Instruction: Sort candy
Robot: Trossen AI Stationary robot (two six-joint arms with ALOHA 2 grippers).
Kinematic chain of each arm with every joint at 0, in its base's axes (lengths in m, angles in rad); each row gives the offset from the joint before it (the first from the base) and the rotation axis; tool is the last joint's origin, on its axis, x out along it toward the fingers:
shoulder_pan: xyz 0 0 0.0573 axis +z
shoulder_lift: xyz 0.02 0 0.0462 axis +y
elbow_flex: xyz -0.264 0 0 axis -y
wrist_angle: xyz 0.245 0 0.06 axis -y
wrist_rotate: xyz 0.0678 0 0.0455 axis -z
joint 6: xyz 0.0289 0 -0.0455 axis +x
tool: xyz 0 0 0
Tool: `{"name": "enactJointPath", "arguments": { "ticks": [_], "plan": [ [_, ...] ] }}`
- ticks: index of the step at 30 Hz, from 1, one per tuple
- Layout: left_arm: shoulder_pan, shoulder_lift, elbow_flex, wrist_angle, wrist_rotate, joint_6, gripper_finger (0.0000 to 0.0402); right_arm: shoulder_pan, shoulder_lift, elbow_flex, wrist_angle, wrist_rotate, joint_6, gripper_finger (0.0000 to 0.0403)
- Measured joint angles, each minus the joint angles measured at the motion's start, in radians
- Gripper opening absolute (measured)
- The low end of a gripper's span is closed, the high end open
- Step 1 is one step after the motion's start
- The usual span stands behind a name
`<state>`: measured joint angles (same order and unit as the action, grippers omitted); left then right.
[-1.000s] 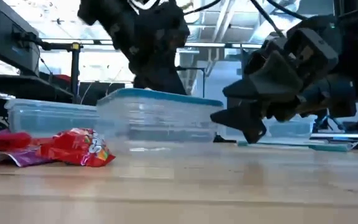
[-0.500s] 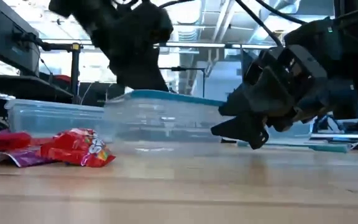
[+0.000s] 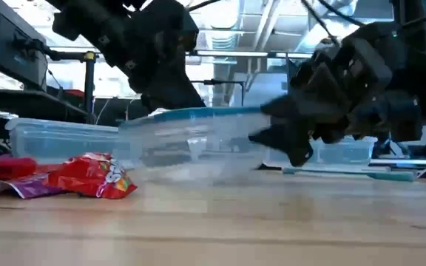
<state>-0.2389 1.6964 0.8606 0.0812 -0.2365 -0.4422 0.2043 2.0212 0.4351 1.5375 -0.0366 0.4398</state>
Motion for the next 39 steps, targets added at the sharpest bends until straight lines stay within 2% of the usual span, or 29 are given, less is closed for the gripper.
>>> {"name": "enactJointPath", "arguments": {
  "ticks": [10,12,15,19,21,25,28,31,34,37,39],
  "plan": [
    [0.017,-0.001,-0.001,-0.001,0.005,-0.050,0.0000,-0.007,0.000,0.069,-0.039,-0.131,0.003,0.0198],
    [0.020,0.000,0.000,0.000,-0.002,-0.064,0.0000,-0.008,0.000,0.083,0.003,-0.174,0.024,0.0188],
    [0.021,0.000,-0.001,-0.009,-0.008,-0.079,0.0000,-0.023,-0.003,0.094,0.015,-0.230,0.077,0.0168],
    [0.021,-0.001,-0.001,-0.008,-0.007,-0.086,0.0000,-0.027,-0.004,0.090,0.002,-0.239,0.175,0.0145],
    [0.021,0.003,-0.001,0.007,-0.011,-0.086,0.0000,-0.028,-0.008,0.070,-0.031,-0.254,0.241,0.0139],
    [0.023,0.000,0.005,0.012,-0.031,-0.086,0.0000,-0.017,-0.023,0.020,-0.072,-0.389,0.341,0.0136],
    [0.022,-0.011,0.033,-0.012,-0.026,-0.052,0.0000,0.004,-0.079,0.002,-0.103,-0.396,0.376,0.0132],
    [0.022,-0.027,0.098,-0.098,-0.019,0.006,0.0000,0.023,-0.174,0.015,-0.235,-0.366,0.355,0.0123],
    [0.024,-0.060,0.192,-0.307,-0.012,0.059,0.0000,0.025,-0.293,0.075,-0.438,-0.320,0.280,0.0114],
    [0.023,-0.098,0.309,-0.542,-0.023,0.068,0.0000,0.024,-0.406,0.185,-0.759,-0.226,0.129,0.0111],
    [0.014,-0.124,0.368,-0.662,-0.075,0.082,0.0000,0.025,-0.451,0.277,-0.996,-0.122,0.000,0.0111]
  ]
}}
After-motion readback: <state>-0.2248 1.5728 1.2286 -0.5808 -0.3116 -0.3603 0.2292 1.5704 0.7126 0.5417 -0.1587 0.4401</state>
